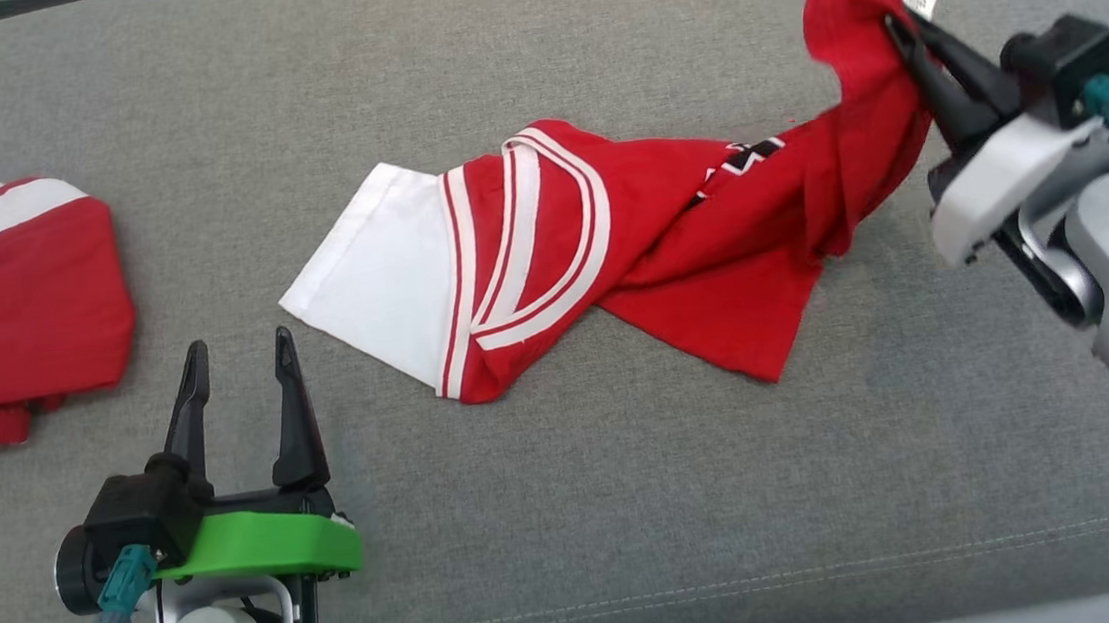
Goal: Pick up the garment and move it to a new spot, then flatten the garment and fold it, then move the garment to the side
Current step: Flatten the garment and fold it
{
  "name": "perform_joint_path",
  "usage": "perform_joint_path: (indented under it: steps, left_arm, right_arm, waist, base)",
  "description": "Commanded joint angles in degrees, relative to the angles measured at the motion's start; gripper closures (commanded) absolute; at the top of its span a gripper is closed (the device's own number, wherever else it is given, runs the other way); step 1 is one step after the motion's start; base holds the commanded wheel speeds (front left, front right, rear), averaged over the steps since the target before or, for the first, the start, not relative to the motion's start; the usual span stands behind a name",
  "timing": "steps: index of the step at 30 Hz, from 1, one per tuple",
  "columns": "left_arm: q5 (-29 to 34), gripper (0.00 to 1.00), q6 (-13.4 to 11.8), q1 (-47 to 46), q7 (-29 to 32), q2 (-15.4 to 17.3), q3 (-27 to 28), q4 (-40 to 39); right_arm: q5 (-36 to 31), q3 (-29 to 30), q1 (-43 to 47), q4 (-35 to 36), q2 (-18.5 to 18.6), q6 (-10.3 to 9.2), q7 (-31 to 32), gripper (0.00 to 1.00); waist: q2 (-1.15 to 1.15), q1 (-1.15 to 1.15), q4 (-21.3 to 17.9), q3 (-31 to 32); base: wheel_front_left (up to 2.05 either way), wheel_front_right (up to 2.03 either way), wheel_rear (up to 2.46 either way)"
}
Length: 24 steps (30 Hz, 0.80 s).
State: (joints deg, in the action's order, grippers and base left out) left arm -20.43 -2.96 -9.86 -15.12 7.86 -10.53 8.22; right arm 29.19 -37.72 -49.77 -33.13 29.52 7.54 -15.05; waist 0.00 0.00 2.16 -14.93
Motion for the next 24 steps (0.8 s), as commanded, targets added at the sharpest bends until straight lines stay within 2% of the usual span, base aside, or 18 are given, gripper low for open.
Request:
perform_joint_path:
  steps: [1, 7, 11, 16, 20, 22, 23, 24]
  left_arm:
    - [0.4, 0.00, 0.1, 0.5, -0.1, 0.0, 0.3, -0.2]
    - [0.4, 0.00, 0.0, 1.1, -0.1, 0.4, 0.7, -0.6]
    - [0.3, 0.00, 0.1, 1.2, -0.1, 0.5, 0.4, -0.8]
    - [0.1, 0.00, -0.2, 1.2, 0.1, 0.9, 0.4, -1.0]
    - [-0.2, 0.00, -0.5, 1.4, 0.2, 1.1, 0.4, -1.0]
    - [-0.3, 0.00, -0.5, 1.4, 0.2, 1.1, 0.4, -1.0]
    - [-0.4, 0.00, -0.6, 1.4, 0.2, 1.2, 0.4, -1.0]
    - [-0.5, 0.00, -0.6, 1.5, 0.2, 1.2, 0.4, -0.9]
  right_arm:
    - [-2.2, 1.3, 2.7, 2.5, 0.7, -0.10, -0.1, 1.00]
    - [-11.0, 6.1, 15.5, 14.8, 2.3, -0.10, -0.1, 1.00]
    - [-14.4, 7.0, 22.2, 19.2, 3.6, -0.10, -0.1, 1.00]
    - [-16.4, 8.2, 28.2, 19.4, 4.4, -0.10, -0.1, 1.00]
    - [-17.4, 9.0, 30.8, 18.2, 3.6, -0.10, -0.1, 1.00]
    - [-17.3, 9.7, 31.7, 17.2, 2.8, -0.10, -0.1, 0.52]
    - [-17.3, 10.1, 32.0, 16.9, 2.4, -0.10, -0.1, 0.22]
    - [-17.1, 10.6, 32.5, 16.1, 2.1, -0.10, -0.1, 0.00]
  waist:
    - [0.00, 0.00, -1.2, 0.6]
    - [0.00, 0.00, -3.1, 1.2]
    - [0.00, 0.00, -3.8, 1.3]
    - [0.00, 0.00, -4.4, 1.2]
    - [0.00, 0.00, -4.6, 1.2]
    - [0.00, 0.00, -4.7, 1.3]
    - [0.00, 0.00, -4.7, 1.4]
    - [0.00, 0.00, -4.7, 1.4]
  base:
    - [0.00, 0.00, 0.00]
    - [0.00, 0.00, 0.00]
    - [0.00, 0.00, 0.00]
    - [0.00, 0.00, 0.00]
    - [0.00, 0.00, 0.00]
    - [0.00, 0.00, 0.00]
    - [0.00, 0.00, 0.00]
    - [0.00, 0.00, 0.00]
